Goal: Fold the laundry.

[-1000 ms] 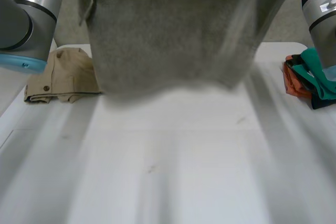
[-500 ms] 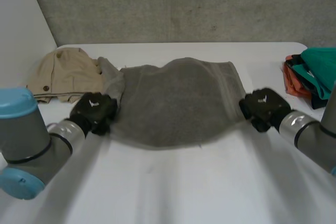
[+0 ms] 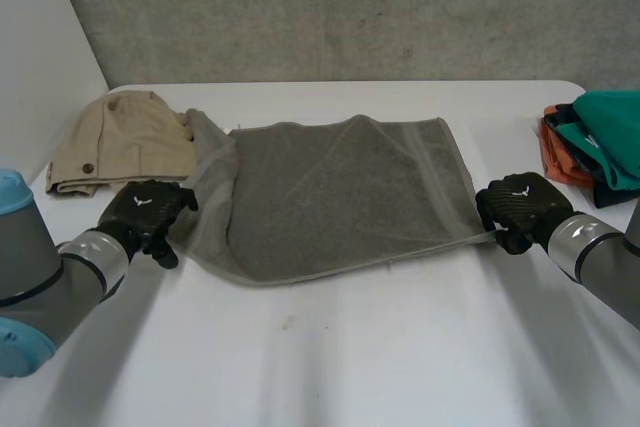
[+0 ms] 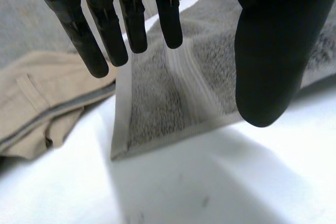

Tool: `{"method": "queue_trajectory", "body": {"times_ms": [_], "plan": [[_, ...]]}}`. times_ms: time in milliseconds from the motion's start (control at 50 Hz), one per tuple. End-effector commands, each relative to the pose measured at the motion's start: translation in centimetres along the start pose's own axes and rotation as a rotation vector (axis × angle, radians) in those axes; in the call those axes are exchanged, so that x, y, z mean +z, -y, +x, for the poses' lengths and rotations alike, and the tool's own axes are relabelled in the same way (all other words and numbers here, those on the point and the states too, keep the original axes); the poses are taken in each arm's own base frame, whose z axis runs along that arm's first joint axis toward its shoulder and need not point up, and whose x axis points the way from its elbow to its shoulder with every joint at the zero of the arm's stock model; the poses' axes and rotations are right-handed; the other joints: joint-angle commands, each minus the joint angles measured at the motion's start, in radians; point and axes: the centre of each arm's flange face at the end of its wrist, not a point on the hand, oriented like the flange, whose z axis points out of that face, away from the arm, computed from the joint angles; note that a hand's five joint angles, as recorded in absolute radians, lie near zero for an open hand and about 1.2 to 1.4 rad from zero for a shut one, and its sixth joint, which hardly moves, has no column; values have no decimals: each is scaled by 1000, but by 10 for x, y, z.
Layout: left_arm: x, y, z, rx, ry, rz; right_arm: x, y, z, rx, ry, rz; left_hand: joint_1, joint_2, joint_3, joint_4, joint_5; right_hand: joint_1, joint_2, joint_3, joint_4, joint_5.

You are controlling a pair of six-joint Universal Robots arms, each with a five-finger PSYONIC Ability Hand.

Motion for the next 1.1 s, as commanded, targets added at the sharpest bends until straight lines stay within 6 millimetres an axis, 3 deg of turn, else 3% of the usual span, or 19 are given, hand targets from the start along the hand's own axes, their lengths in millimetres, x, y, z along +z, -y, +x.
{"method": "queue_trajectory", "body": {"times_ms": [20,140,300,600,660,740,780,880,960,1020,1100], "plan": [[20,-11,-10,-36,-43,-39,0,-1,-3,-4,8,-3,105,107,104,102,98,268,221,201,197,194],[32,-10,-13,-47,-50,-46,0,-1,-2,-4,5,-4,84,86,83,81,78,268,221,201,197,194],[43,3,-1,-55,-97,-1,0,-3,-2,-2,2,-10,105,107,104,102,98,268,221,201,197,194],[56,-7,5,-3,-92,-20,0,-5,-4,-12,9,-16,111,112,110,108,104,268,221,201,197,194],[57,-7,7,10,-97,-16,0,-6,-6,-13,12,-18,204,206,203,201,198,268,221,201,197,194],[58,-5,11,16,-117,6,0,-6,-6,-15,14,-18,925,926,923,921,918,268,221,201,197,194],[57,-1,13,21,-124,20,-1,-5,-4,-15,10,-17,927,928,926,924,920,268,221,201,197,194],[36,14,19,11,-159,9,-5,2,-3,-19,8,-14,927,928,926,924,920,268,221,201,197,194],[6,32,14,42,-144,23,-20,15,0,-48,19,-35,927,928,926,924,920,268,221,201,197,194],[-19,48,1,110,-79,48,-38,22,4,-135,40,-87,927,928,926,924,920,268,221,201,197,194],[-56,55,-6,202,-37,-17,-66,25,11,-275,87,-188,927,928,926,924,920,268,221,201,197,194]]}}
